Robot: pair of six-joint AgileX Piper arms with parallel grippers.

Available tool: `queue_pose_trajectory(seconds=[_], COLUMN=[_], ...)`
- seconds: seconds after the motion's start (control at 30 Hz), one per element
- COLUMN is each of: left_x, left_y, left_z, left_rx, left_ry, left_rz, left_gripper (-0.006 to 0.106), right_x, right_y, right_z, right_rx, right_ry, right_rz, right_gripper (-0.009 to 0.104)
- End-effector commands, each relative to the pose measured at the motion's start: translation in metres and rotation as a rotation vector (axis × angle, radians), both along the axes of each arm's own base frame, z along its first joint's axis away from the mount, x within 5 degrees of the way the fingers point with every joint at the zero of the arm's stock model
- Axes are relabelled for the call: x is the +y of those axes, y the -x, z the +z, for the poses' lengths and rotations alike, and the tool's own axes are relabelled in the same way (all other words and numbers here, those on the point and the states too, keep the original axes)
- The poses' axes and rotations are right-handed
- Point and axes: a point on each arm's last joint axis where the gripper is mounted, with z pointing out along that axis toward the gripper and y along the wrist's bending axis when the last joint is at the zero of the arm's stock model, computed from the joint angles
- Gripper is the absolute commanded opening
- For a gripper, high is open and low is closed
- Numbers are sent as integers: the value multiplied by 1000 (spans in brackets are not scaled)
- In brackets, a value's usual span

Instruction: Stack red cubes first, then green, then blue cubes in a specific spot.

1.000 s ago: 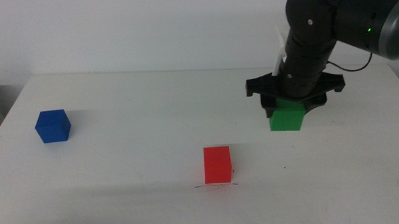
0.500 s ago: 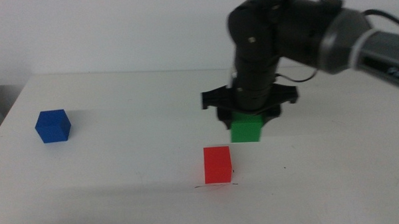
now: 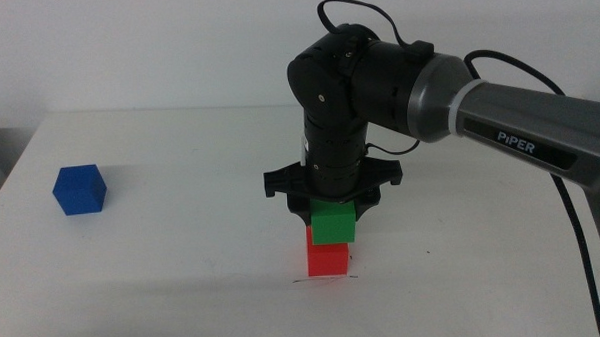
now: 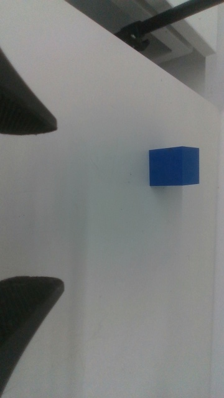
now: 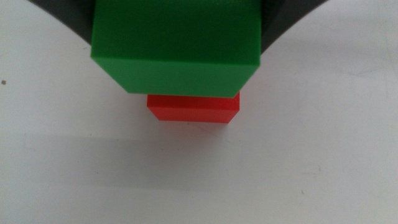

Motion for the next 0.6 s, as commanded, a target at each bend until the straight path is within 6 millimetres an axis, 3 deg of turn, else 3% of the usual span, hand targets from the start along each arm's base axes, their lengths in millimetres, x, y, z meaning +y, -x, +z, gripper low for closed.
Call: queue_pose_trajectory(seconds=[0.0, 0.57], left_x=[0, 0], left_y=[0, 0], left_z=[8, 8], left_rx=[-103, -103], left_ry=[7, 7], left_rz=[2, 2], left_gripper=[75, 75], right_x=[-7, 2], right_y=[5, -2], right_z=[31, 17], right_rx=[-48, -60], right_ry=[-12, -33], right_rz=[-1, 24], right_gripper=[-1, -1])
